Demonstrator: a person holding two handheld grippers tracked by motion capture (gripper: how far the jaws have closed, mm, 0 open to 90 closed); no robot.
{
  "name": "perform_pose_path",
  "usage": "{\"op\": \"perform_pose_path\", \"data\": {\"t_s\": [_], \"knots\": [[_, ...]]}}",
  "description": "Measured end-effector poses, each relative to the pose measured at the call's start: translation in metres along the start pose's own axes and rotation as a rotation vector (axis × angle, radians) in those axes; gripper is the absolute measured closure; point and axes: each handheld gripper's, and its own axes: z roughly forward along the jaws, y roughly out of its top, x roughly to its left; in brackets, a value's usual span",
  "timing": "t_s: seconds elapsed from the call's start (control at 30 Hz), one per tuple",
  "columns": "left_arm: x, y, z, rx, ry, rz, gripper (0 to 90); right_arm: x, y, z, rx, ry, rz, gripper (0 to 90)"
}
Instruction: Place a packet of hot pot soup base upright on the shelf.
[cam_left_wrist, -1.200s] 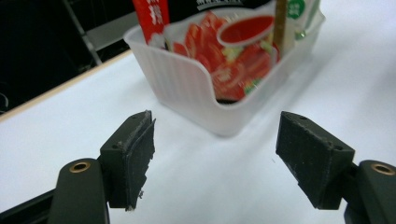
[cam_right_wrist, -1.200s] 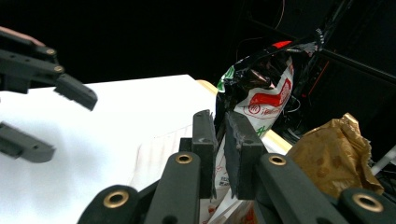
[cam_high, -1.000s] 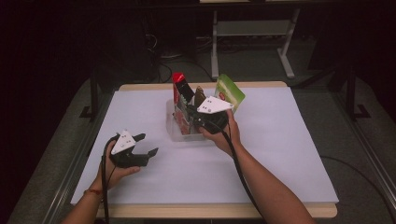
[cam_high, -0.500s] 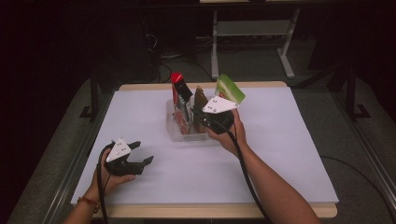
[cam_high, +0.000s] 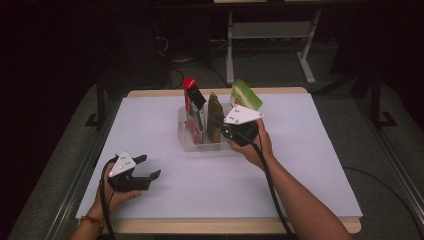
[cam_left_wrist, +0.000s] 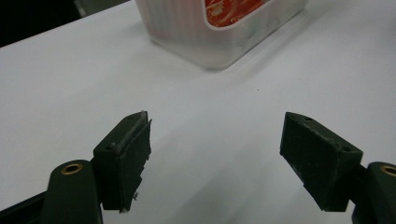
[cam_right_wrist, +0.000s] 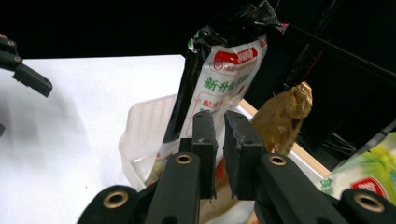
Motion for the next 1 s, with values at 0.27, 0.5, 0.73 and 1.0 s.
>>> {"op": "perform_pose_path", "data": {"t_s": [0.27,0.5,0.73,1.0], "knots": [[0.003,-0.002,-0.002,-0.005,0.006,-0.016,23.5,-0.005,-0.008,-0.011,0.038,-0.009,-0.014,79.3],[0.001,-0.002,0.0,-0.001,-0.008,-0.005,23.5,-0.01,-0.015,-0.021,0.058,-0.029,-0.019,77.2],[0.0,-0.003,0.002,0.006,-0.015,0.0,23.5,-0.011,-0.024,-0.026,0.086,-0.03,-0.019,74.9],[-0.001,-0.003,0.002,0.012,-0.018,0.007,23.5,-0.013,-0.031,-0.032,0.107,-0.039,-0.027,73.0]]}}
